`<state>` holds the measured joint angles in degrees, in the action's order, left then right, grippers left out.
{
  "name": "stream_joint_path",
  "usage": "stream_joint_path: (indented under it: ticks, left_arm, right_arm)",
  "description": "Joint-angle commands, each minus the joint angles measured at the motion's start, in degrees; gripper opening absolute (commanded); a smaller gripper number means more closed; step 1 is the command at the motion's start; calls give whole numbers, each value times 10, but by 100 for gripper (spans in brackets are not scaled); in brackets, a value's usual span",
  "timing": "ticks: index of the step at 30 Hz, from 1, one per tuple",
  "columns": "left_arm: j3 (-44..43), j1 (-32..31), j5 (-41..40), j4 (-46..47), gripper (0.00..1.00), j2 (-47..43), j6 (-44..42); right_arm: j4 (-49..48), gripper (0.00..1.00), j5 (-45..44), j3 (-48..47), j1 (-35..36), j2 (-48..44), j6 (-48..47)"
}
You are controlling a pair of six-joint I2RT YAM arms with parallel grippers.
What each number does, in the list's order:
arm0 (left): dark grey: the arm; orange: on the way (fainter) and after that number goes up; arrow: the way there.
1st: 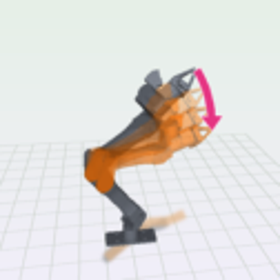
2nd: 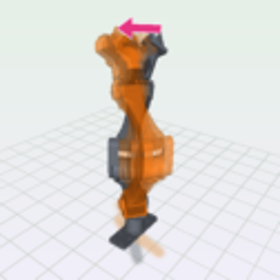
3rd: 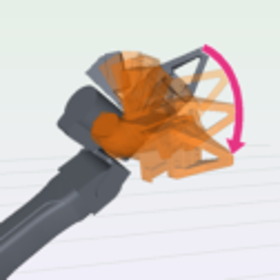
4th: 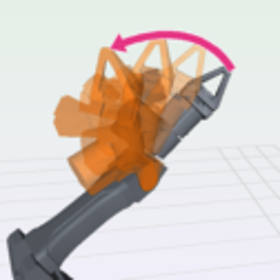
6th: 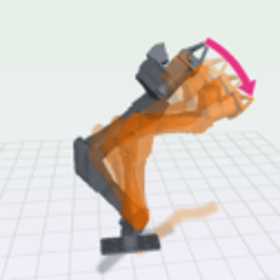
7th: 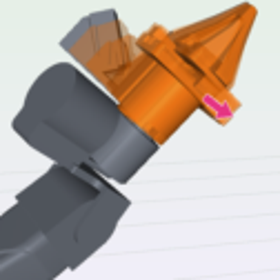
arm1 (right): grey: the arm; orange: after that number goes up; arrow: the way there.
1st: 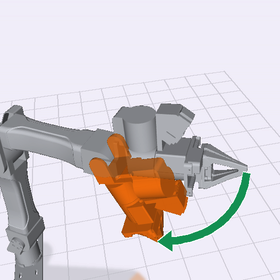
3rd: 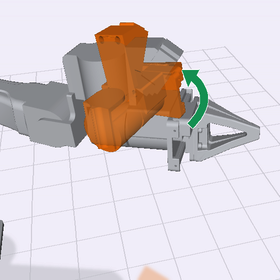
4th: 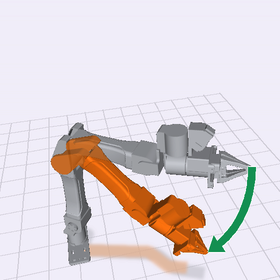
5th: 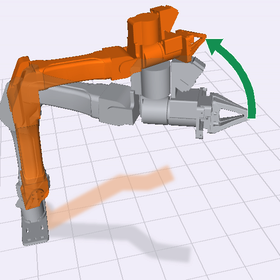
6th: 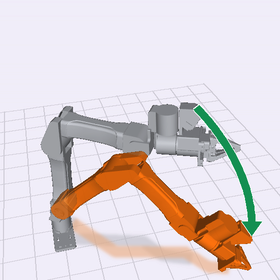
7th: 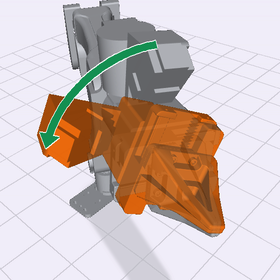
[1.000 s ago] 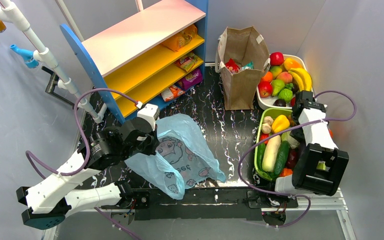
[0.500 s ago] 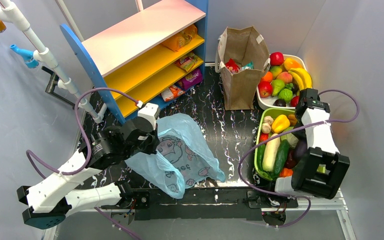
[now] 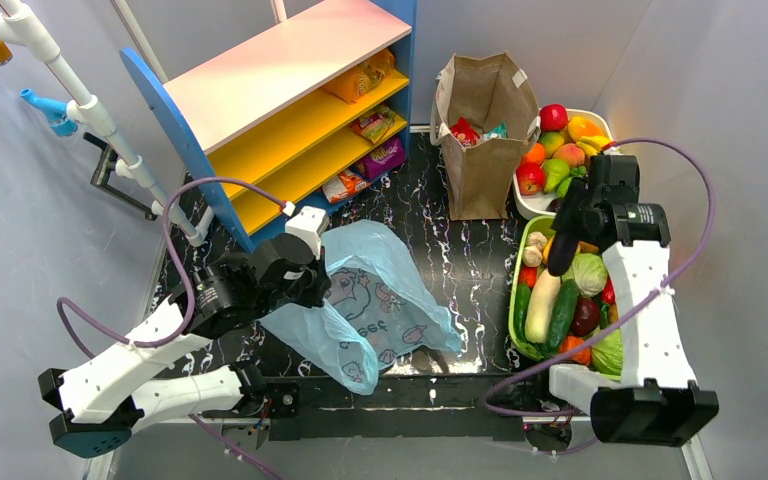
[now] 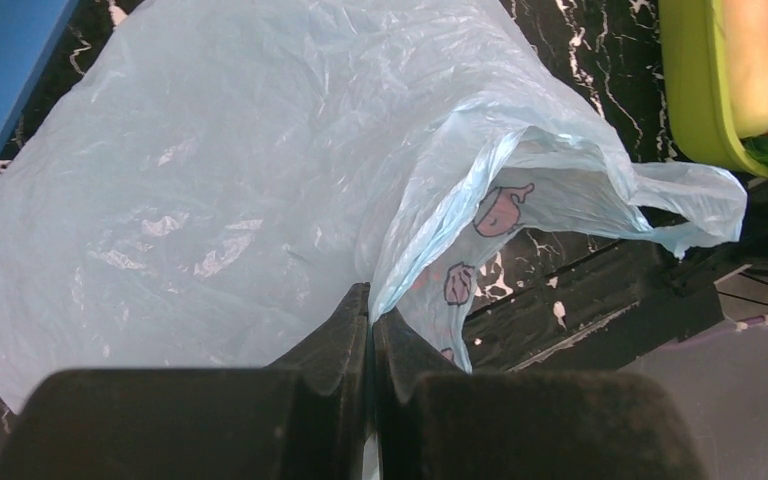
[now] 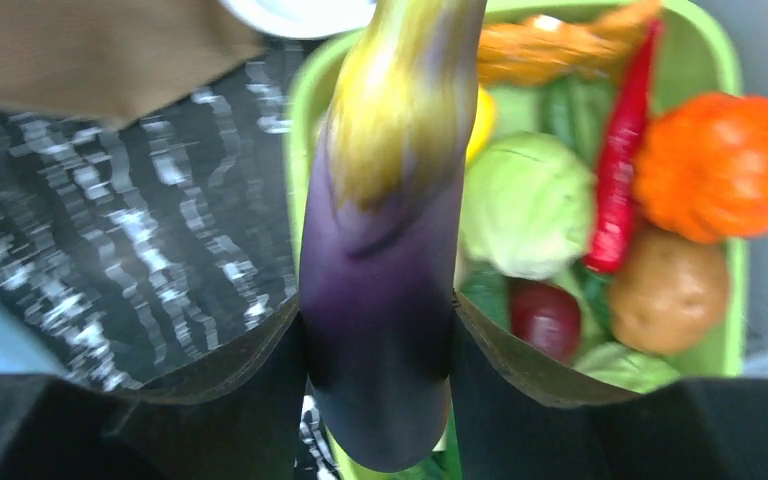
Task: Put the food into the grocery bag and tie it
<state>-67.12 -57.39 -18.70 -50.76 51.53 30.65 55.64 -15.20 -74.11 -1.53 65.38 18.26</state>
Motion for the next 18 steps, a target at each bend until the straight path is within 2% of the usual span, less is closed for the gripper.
stream_joint_path:
  ticks: [1,5,12,18]
  left_arm:
    - [9,1,37,35,0,3,0]
    - [-5,1,46,44,0,39,8]
    - [-45,1,15,57,0,108,38]
    - [-110,3,-5,59,0,173,61]
  right_arm:
    - [-51,5,134,-18,68,-66,14]
    - [-111,4,192,11,147,-128,33]
    - [-293,1,199,124,276,-250,87]
    - [-348,1,203,136,379,-247,41]
